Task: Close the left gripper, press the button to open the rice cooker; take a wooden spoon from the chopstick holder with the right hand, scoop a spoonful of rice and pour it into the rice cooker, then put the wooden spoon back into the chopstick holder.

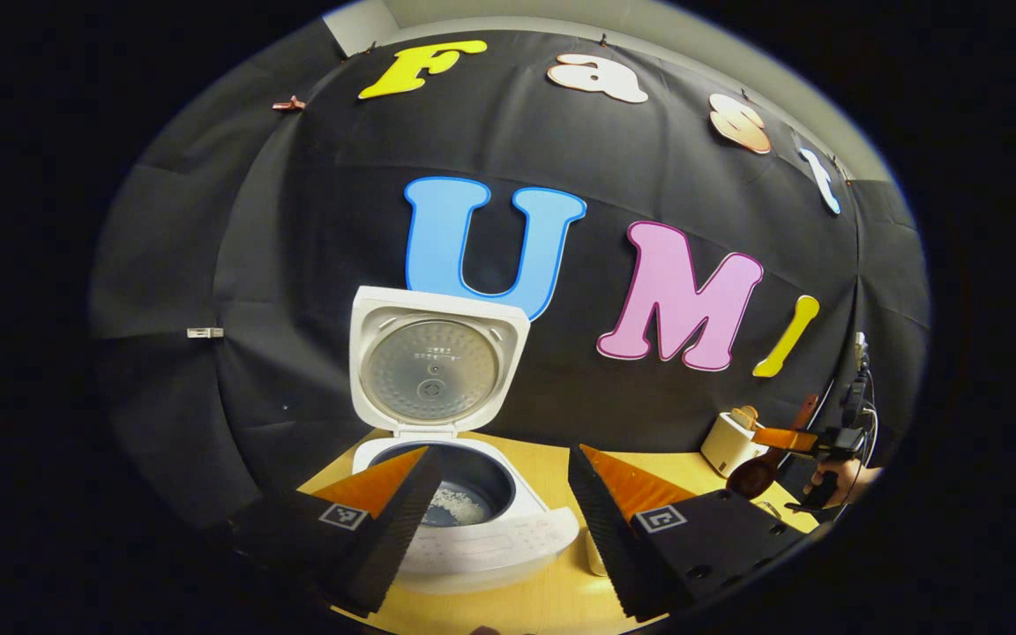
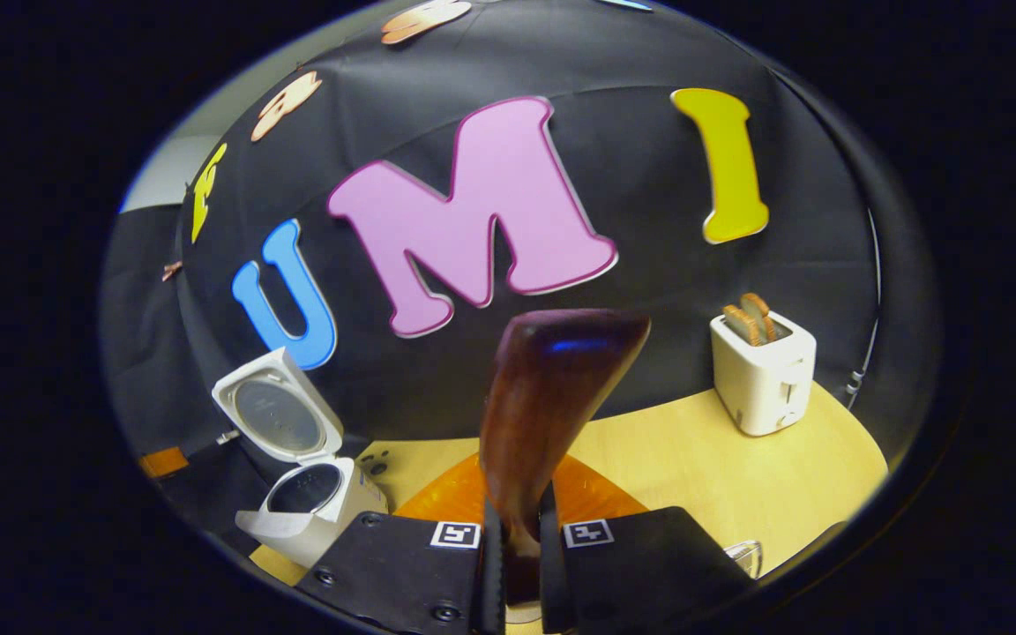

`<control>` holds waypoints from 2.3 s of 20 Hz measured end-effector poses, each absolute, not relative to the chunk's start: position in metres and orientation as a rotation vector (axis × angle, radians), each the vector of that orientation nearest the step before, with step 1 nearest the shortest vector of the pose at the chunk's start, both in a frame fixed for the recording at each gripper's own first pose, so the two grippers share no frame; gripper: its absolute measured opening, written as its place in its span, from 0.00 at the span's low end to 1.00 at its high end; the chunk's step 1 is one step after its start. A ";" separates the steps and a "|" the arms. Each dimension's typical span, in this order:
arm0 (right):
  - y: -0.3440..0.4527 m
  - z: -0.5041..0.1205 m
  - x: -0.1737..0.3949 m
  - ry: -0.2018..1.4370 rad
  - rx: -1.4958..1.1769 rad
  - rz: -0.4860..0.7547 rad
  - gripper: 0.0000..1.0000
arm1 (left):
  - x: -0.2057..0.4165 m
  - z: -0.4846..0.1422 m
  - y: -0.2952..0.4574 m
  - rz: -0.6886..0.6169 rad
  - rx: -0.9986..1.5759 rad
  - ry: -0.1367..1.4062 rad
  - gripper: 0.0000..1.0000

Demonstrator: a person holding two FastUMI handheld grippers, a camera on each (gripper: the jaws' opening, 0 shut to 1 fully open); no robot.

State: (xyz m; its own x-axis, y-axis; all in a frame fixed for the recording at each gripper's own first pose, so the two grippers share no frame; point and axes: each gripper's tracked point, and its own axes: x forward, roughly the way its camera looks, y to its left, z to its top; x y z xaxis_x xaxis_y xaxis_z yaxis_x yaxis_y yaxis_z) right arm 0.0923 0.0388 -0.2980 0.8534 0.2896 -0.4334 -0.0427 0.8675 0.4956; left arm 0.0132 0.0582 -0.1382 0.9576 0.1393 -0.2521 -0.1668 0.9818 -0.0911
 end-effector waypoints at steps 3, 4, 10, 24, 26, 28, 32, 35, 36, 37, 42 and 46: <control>0.073 -0.324 0.087 0.569 0.426 0.198 0.20 | 0.006 -0.138 0.076 0.166 -0.105 0.255 0.94; 0.080 -0.333 0.085 0.583 0.394 0.194 0.19 | 0.003 -0.140 0.082 0.171 -0.102 0.258 0.94; 0.093 -0.390 0.083 0.662 0.186 0.150 0.20 | 0.001 -0.143 0.104 0.179 -0.093 0.273 0.94; 0.177 -0.431 0.082 0.779 0.423 0.155 0.20 | 0.004 -0.144 0.139 0.207 -0.098 0.294 0.94; 0.178 -0.431 0.080 0.798 0.525 0.129 0.20 | 0.007 -0.145 0.140 0.204 -0.099 0.294 0.94; 0.176 -0.432 0.077 0.813 0.617 0.098 0.20 | 0.009 -0.144 0.140 0.200 -0.100 0.291 0.94; 0.168 -0.435 0.071 0.831 0.819 0.028 0.20 | 0.009 -0.142 0.139 0.191 -0.099 0.283 0.94; 0.163 -0.425 0.076 0.795 0.957 0.009 0.20 | 0.006 -0.139 0.138 0.189 -0.103 0.277 0.94; 0.159 -0.419 0.077 0.785 0.977 0.017 0.19 | 0.005 -0.137 0.138 0.190 -0.105 0.274 0.94; 0.156 -0.414 0.077 0.776 0.990 0.019 0.19 | 0.004 -0.137 0.137 0.189 -0.107 0.270 0.94; 0.134 -0.383 0.083 0.715 1.006 0.005 0.19 | 0.000 -0.129 0.132 0.183 -0.122 0.245 0.94; 0.126 -0.354 0.094 0.672 1.008 0.015 0.20 | -0.002 -0.122 0.126 0.168 -0.137 0.223 0.94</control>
State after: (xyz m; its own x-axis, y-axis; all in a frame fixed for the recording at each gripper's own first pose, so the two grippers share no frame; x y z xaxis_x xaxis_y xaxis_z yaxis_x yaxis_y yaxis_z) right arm 0.0937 0.1264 -0.3538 0.8004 0.3106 -0.5127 0.2876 0.5514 0.7831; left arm -0.0017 0.1261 -0.1220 0.9613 0.1503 -0.2311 -0.1807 0.9766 -0.1163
